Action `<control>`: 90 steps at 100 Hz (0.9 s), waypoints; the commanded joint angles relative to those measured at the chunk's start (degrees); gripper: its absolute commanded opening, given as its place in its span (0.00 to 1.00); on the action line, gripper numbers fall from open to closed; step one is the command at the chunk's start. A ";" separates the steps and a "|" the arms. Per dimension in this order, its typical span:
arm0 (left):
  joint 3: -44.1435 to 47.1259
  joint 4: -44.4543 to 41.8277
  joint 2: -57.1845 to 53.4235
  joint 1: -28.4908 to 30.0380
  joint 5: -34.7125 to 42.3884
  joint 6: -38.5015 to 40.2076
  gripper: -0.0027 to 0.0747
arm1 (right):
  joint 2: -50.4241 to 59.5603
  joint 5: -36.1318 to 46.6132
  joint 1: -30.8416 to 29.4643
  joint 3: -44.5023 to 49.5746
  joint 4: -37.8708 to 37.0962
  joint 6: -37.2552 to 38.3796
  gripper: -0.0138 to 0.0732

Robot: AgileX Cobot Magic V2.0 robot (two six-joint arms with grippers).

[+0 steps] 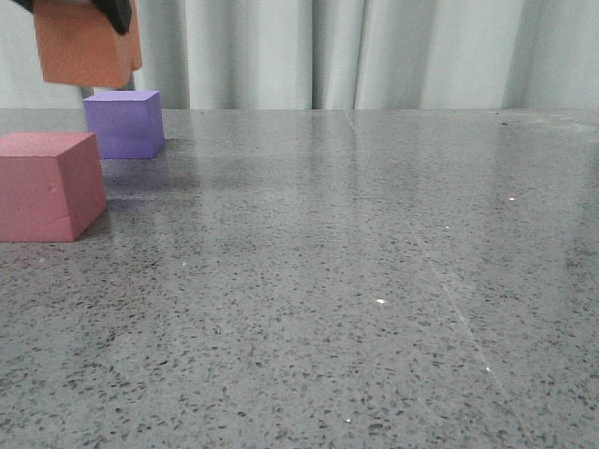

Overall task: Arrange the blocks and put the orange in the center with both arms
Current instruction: 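Carry the orange cube with the left gripper between the pink and purple cubes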

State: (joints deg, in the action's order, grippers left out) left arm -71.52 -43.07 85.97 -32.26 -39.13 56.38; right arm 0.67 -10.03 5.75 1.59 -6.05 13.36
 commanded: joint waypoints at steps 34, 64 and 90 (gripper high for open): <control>5.11 0.57 -2.59 4.20 10.65 0.21 0.19 | 1.22 4.90 -0.37 -0.80 0.01 -0.49 0.02; 6.66 0.57 -2.43 4.77 12.10 0.66 0.19 | 1.22 4.90 -0.37 -0.80 0.01 -0.49 0.02; 6.66 0.61 1.16 4.77 12.64 0.66 0.19 | 1.22 4.90 -0.37 -0.80 0.01 -0.49 0.02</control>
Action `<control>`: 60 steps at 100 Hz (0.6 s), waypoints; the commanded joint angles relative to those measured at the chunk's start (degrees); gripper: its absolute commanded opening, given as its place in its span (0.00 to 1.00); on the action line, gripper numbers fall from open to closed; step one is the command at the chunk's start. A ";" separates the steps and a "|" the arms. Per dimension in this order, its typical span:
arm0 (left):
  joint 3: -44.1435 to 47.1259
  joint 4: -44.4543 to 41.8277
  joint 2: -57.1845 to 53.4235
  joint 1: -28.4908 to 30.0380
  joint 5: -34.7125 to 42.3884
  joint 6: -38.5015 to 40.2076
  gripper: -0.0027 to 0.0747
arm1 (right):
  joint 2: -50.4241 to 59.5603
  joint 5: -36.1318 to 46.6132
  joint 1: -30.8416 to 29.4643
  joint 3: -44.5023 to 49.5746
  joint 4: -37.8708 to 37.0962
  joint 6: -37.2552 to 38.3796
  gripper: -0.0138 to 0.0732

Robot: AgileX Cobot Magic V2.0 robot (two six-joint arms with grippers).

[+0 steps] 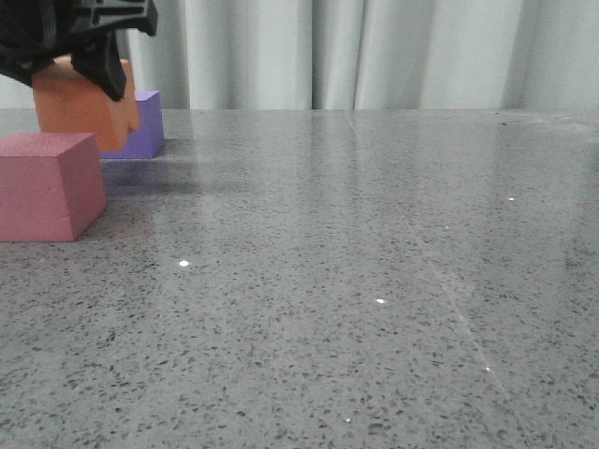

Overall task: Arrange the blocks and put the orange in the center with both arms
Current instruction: 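Carry the orange cube with the left gripper between the pink and purple cubes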

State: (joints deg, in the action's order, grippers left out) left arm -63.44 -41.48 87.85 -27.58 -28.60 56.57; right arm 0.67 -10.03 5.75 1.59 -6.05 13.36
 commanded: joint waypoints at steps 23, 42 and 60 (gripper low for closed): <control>-1.43 -0.27 0.17 0.10 1.48 0.47 0.19 | 1.22 4.90 -0.37 -0.80 0.01 -0.49 0.02; -1.43 -0.27 0.17 0.10 0.98 0.47 0.23 | 1.22 4.90 -0.37 -0.80 0.01 -0.49 0.02; -1.43 -1.04 0.17 0.10 0.98 0.47 0.43 | 1.22 4.90 -0.37 -0.80 0.01 -0.49 0.02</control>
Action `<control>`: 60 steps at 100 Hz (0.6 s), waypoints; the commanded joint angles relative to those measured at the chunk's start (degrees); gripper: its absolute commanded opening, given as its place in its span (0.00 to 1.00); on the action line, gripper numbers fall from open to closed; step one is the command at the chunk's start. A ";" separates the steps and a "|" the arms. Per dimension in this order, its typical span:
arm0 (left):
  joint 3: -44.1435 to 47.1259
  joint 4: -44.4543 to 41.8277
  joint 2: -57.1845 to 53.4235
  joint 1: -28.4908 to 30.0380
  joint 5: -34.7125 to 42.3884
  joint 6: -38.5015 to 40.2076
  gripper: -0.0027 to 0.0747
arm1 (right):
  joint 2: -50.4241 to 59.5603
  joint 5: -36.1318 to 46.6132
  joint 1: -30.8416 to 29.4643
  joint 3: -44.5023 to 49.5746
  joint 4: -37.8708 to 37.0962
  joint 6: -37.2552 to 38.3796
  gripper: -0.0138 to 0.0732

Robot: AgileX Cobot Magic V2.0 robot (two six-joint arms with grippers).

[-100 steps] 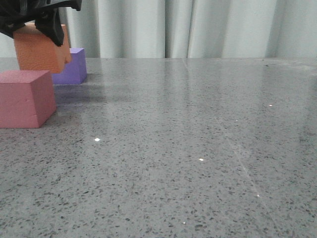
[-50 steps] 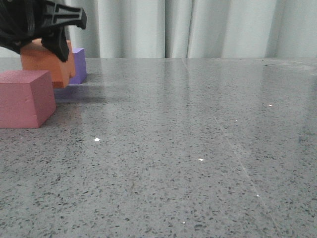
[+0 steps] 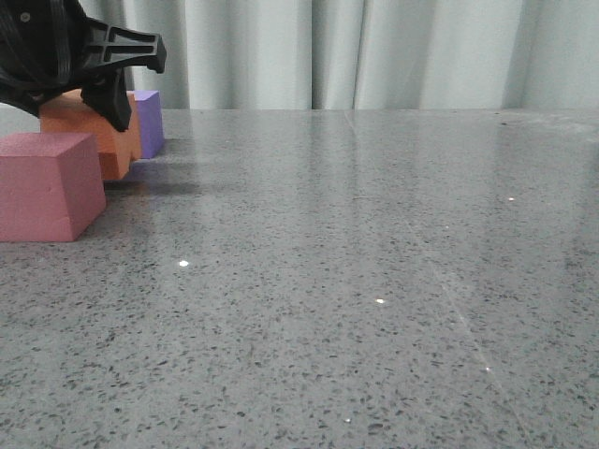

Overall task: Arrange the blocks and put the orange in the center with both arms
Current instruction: 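Carry the orange cube with the left gripper between the pink and purple cubes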

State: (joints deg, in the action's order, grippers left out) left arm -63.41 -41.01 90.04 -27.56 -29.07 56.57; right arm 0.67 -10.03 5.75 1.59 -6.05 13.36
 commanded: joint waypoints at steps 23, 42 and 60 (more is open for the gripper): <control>-1.46 -1.39 -2.02 0.07 0.97 0.47 0.67 | 1.22 4.90 -0.37 -0.80 0.01 -0.49 0.02; -1.46 -1.31 -2.14 -0.03 0.95 -0.55 0.68 | 1.22 4.90 -0.37 -0.80 0.01 -0.49 0.02; -1.56 -0.64 -2.40 -0.03 1.09 -1.55 0.68 | 1.22 4.90 -0.37 -0.80 0.01 -0.49 0.02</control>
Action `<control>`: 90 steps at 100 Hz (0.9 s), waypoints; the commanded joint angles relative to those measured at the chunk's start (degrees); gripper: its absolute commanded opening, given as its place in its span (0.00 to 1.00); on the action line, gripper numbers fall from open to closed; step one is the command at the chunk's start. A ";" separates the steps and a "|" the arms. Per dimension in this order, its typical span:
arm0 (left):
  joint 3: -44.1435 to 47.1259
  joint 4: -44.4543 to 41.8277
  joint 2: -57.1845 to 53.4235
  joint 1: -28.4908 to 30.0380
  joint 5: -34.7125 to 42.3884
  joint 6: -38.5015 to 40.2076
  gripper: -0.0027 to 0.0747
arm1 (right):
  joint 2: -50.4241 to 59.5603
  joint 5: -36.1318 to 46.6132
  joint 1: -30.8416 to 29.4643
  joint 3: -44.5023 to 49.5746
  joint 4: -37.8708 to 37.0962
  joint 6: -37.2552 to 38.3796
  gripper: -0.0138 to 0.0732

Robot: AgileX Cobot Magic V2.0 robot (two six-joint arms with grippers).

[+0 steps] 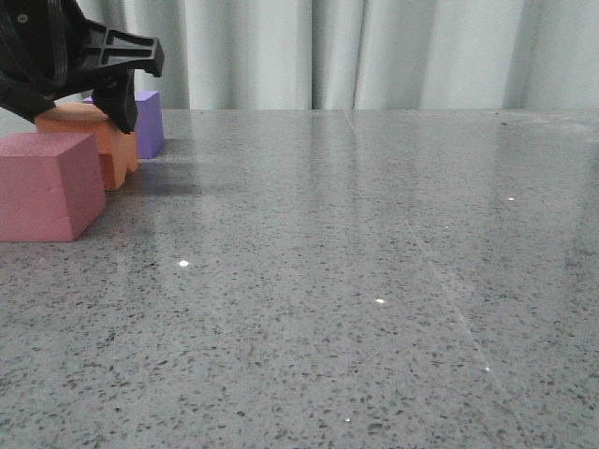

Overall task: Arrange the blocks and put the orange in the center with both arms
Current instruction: 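Carry the orange cube with the left gripper between the pink and purple cubes, then open the left gripper and lift it off the orange cube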

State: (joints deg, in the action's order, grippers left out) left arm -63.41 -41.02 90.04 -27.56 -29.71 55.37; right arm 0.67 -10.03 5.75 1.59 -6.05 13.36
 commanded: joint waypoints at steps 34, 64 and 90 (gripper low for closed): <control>-3.21 0.00 -5.61 -0.03 0.19 -1.67 0.68 | 1.22 4.90 -0.37 -0.80 0.01 -0.49 0.02; -4.43 1.15 -16.51 -0.03 -1.49 -3.37 0.67 | 1.22 4.90 -0.37 -0.80 0.01 -0.49 0.02; 0.22 -1.13 -29.76 -0.03 -2.71 -3.47 0.63 | 1.22 4.90 -0.37 -0.80 0.01 -0.49 0.02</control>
State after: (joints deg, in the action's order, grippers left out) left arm -63.90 -39.89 65.34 -27.56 -34.62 52.08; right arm 0.67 -10.03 5.75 1.59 -6.05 13.36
